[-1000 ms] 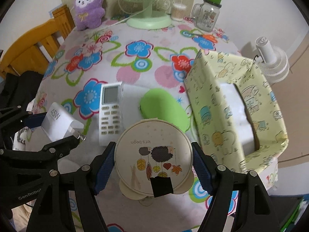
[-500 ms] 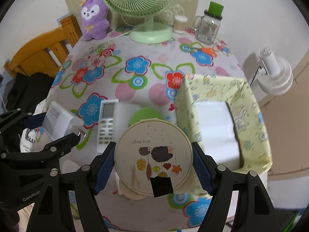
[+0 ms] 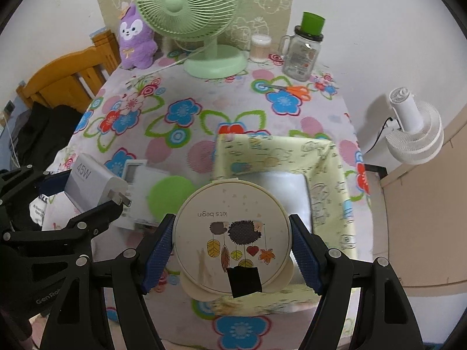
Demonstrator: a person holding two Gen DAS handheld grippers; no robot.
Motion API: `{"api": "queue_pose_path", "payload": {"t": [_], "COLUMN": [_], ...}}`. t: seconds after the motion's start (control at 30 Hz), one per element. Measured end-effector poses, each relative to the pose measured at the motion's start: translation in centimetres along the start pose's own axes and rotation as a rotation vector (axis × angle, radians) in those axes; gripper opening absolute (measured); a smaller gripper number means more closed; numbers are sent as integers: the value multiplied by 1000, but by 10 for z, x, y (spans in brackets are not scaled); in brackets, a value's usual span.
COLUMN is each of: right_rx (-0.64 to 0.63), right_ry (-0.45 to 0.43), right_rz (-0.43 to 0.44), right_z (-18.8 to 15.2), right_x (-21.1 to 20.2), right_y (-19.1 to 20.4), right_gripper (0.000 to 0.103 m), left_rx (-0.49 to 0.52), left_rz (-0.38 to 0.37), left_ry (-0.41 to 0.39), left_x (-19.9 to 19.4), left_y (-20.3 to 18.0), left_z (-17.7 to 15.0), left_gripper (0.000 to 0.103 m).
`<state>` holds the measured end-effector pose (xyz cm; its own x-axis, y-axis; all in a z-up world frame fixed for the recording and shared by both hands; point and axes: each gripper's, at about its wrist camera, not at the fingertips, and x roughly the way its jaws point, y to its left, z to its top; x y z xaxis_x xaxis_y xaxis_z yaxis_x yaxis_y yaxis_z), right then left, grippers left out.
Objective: Organize rigid objects
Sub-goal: 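Carry the coaster with the right gripper into the fabric box and release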
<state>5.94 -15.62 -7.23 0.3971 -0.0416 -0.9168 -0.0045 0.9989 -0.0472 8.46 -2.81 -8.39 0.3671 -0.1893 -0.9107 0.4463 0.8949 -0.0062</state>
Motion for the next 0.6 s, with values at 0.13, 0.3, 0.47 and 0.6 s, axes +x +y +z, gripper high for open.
{"api": "queue_pose_path", "payload": {"t": [0.13, 0.3, 0.47, 0.6], "right_rx": [4, 16, 23, 31], "right_ry": [4, 8, 51, 104], "right_rz": [7, 1, 2, 13], "right_z": [0, -1, -7, -15], "right_x": [1, 6, 25, 50], "right_y": [-21, -44, -60, -64], "right_gripper": [77, 77, 77, 77], "left_rx": [3, 19, 29, -3], "left_rz": [6, 5, 32, 29], "left_ry": [-5, -10, 13, 42], "left_x": [4, 9, 21, 30], "left_y": [-17, -37, -46, -43], "left_z": [11, 20, 18, 12], "left_gripper": [57, 57, 57, 57]}}
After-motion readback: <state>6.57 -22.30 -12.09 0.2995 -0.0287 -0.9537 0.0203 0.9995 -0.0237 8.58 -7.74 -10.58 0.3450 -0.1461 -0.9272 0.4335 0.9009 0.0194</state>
